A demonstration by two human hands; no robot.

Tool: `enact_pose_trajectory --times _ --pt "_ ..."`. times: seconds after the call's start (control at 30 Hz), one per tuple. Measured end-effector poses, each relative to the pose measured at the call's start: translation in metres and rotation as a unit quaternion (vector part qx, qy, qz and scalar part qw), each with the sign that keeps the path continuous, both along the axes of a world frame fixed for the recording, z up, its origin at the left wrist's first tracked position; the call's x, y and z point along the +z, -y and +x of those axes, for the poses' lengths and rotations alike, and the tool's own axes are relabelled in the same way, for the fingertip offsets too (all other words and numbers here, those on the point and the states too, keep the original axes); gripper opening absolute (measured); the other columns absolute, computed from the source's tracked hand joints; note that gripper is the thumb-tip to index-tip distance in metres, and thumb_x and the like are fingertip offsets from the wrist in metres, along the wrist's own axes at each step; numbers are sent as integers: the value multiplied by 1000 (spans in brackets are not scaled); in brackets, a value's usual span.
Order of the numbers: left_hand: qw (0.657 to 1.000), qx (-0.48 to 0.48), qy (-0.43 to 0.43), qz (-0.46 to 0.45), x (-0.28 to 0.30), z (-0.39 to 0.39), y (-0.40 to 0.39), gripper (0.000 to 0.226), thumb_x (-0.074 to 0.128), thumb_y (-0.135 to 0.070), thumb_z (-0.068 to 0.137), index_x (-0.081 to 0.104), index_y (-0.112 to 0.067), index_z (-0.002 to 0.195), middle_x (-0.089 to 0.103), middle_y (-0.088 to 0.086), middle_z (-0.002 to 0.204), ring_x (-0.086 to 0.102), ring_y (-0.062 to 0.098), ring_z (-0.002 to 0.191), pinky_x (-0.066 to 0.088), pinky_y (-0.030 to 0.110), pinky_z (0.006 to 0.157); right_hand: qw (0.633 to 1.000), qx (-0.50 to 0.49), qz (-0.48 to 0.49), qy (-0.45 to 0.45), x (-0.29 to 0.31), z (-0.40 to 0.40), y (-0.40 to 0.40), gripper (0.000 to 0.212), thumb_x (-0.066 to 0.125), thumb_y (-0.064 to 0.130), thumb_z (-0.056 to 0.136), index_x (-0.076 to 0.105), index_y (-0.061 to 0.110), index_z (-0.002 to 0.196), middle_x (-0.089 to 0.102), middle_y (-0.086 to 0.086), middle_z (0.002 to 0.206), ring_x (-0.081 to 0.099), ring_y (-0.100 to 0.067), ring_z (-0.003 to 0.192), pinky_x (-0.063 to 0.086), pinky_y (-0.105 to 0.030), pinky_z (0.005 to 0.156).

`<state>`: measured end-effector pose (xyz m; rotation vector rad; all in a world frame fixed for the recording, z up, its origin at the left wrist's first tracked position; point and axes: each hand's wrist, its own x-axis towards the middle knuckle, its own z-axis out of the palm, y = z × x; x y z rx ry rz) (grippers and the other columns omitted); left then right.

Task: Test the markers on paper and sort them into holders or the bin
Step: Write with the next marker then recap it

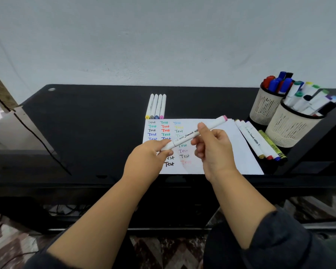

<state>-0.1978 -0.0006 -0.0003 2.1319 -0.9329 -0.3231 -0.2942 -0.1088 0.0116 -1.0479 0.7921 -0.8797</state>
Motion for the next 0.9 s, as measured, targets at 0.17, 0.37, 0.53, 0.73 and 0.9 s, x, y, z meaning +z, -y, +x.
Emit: enact_pose_trajectory --times 0.17,0.37,0.53,0.73,0.9 --pt "1000 7 -9 7 9 0 -5 32 58 -35 91 61 -33 123 53 -16 82 50 5 72 38 18 59 925 26 -329 -187 3 -12 -4 29 55 2 88 56 28 101 48 4 86 44 -4 67 38 -6 61" --pt "1000 -10 -7 -21 32 -7 0 31 59 -34 90 61 -35 121 56 -16 87 54 6 76 43 21 63 701 -47 -632 -328 10 -22 8 23 72 8 79 71 12 102 50 -3 80 56 -26 75 40 -26 50" --pt "995 -56 -33 -74 52 -15 19 32 61 -32 90 59 -39 121 57 -19 109 54 2 92 42 10 68 637 -68 -665 -384 26 -35 33 18 72 4 76 63 8 90 56 -6 73 49 -23 61 29 -25 45" --pt "993 -117 5 -11 43 -21 60 52 51 -43 93 34 -39 142 36 -16 147 38 8 132 38 23 92 744 -101 -526 -399 53 -65 73 17 49 16 95 52 14 112 51 0 90 48 -19 80 39 -30 63" --pt "979 -174 46 92 18 -29 110 59 44 -45 95 24 -29 148 25 -8 154 28 13 139 26 31 110 837 -141 -413 -331 60 -101 103 19 50 24 96 52 22 115 56 5 94 56 -14 82 53 -31 69"
